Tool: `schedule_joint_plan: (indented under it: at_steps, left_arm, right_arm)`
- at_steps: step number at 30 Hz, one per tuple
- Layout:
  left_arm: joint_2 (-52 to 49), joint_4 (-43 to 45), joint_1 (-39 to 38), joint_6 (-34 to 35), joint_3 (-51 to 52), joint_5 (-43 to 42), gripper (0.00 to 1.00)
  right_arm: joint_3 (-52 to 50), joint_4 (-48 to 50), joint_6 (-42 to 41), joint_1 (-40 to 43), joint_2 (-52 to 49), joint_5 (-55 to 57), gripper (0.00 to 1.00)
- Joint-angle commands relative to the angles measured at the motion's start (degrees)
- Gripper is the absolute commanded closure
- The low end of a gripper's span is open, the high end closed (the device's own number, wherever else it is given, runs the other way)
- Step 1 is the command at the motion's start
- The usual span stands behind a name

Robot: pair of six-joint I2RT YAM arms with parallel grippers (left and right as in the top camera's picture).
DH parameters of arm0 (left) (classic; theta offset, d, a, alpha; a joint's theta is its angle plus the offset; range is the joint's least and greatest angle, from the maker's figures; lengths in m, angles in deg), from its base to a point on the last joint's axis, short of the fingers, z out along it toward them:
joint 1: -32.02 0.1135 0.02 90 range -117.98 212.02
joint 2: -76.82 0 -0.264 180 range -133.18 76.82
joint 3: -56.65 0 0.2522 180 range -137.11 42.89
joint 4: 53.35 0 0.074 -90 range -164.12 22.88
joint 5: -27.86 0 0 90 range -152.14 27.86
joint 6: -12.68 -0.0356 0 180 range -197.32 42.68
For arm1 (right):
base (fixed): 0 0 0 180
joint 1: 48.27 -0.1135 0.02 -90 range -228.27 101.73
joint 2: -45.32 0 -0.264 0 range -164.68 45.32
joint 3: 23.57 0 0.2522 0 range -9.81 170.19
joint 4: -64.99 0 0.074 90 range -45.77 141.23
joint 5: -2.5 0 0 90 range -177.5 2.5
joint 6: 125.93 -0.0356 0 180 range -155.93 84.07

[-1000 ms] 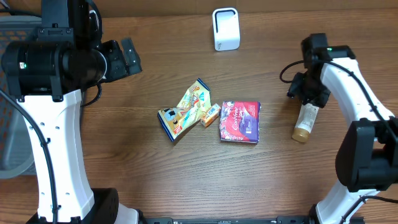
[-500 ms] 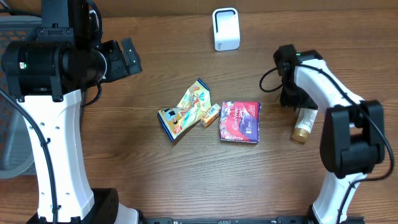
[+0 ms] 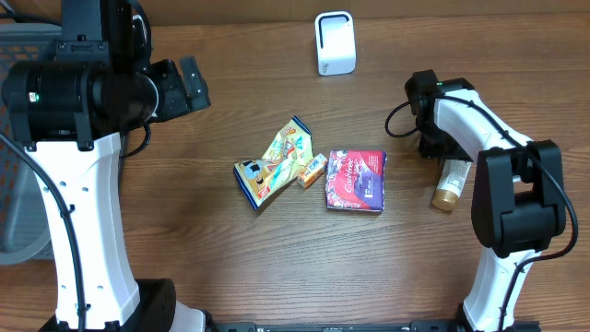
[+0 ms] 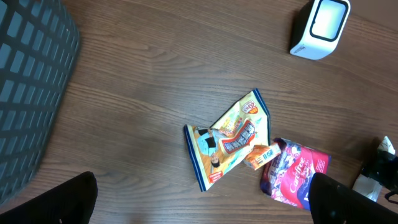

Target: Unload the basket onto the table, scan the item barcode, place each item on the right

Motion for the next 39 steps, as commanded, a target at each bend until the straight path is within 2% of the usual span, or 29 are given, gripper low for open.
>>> schedule_joint_plan:
  at_steps: [1, 9, 10, 13, 15, 19, 24, 26, 33, 39]
  left_arm:
    - [0.87, 0.17, 0.24, 0.55, 0.15, 0.17, 0.0]
    - [0.87, 0.17, 0.24, 0.55, 0.15, 0.17, 0.0]
    - [0.85, 0.17, 0.24, 0.55, 0.15, 0.17, 0.0]
    - [0.87, 0.17, 0.24, 0.55, 0.15, 0.17, 0.0]
    - [0.85, 0.17, 0.24, 0.55, 0.15, 0.17, 0.0]
    - [0.87, 0.17, 0.24, 0.55, 0.15, 0.17, 0.0]
    - [0.85, 0.17, 0.24, 0.55, 0.15, 0.17, 0.0]
    - [0.87, 0.17, 0.24, 0.55, 0.15, 0.17, 0.0]
    - [0.87, 0.17, 0.24, 0.55, 0.15, 0.17, 0.0]
    - [0.85, 0.17, 0.24, 0.55, 0.15, 0.17, 0.0]
  right_arm:
    - [-2.1, 1.66, -0.52, 0.2, 0.5, 1.14, 0.35]
    - [-5.73, 5.86, -0.55, 0.2, 0.5, 1.16, 0.38]
    - [-5.73, 6.05, -0.55, 0.2, 0.5, 1.16, 0.43]
    - [-5.73, 6.4, -0.55, 0.2, 0.5, 1.16, 0.66]
    - [-5.73, 6.43, -0.55, 0.2, 0.5, 1.16, 0.73]
    - [-4.72, 5.07, -0.57, 0.2, 0.52, 0.24, 0.96]
    - [2.73, -0.87, -0.55, 0.2, 0.55, -5.31, 0.96]
    - [8.98, -4.74, -0.42, 0.2, 0.59, -11.69, 0.96]
    - [20.0, -7.15, 7.93, 0.2, 0.59, -40.15, 0.96]
    - [18.78, -2.64, 11.93, 0.09, 0.57, -64.61, 0.96]
